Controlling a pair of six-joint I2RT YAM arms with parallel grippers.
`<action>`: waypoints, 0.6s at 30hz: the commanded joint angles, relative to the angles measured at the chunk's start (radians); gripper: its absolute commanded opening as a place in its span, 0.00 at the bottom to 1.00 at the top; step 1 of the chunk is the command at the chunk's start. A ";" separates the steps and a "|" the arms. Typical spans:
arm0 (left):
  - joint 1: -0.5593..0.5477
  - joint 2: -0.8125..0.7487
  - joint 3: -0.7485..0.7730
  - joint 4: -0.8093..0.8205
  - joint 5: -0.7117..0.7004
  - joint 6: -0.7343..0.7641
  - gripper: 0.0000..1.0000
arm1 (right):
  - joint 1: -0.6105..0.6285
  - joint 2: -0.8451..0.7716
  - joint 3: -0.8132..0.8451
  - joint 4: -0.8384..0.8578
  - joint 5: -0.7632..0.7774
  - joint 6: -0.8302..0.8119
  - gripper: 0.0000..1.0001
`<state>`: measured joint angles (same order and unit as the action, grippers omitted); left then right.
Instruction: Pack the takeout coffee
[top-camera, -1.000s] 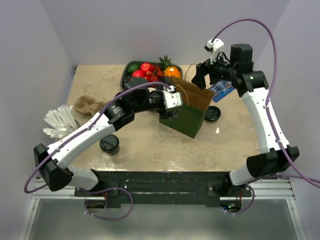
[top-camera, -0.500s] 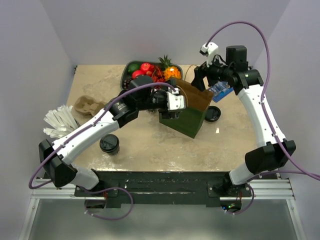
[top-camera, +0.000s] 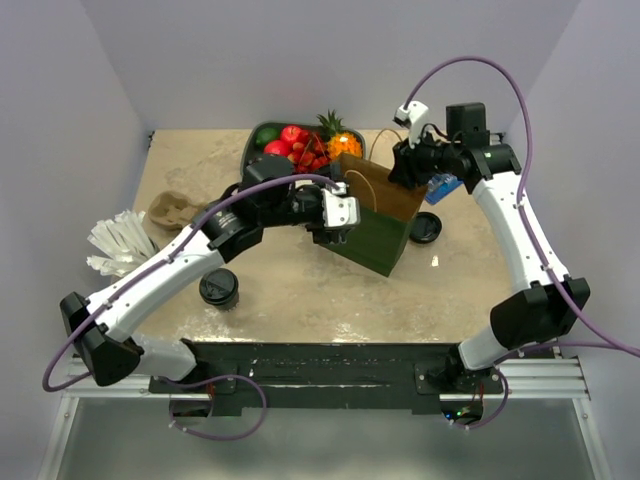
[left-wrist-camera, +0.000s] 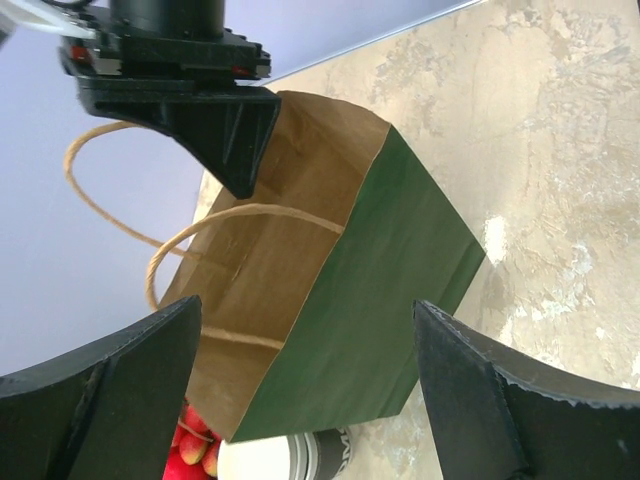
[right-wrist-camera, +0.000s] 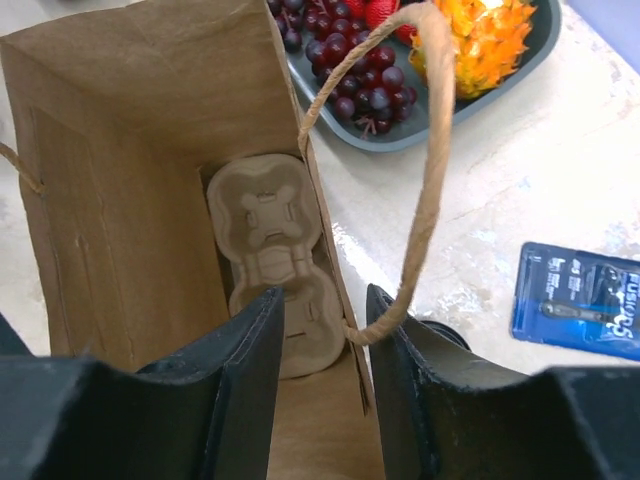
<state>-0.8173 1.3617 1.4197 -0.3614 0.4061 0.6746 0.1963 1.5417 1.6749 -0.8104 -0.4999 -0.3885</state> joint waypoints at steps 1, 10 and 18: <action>0.007 -0.084 -0.021 0.021 -0.056 -0.004 0.90 | 0.003 0.011 0.016 -0.004 -0.040 -0.016 0.41; 0.130 -0.130 0.019 0.041 -0.130 0.023 0.90 | 0.009 0.035 0.039 -0.015 -0.045 -0.030 0.15; 0.365 -0.159 0.032 0.147 -0.181 -0.043 0.91 | 0.083 -0.083 0.029 -0.045 -0.043 -0.110 0.00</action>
<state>-0.5304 1.2507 1.4139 -0.3096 0.2707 0.6666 0.2241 1.5669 1.6829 -0.8425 -0.5205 -0.4355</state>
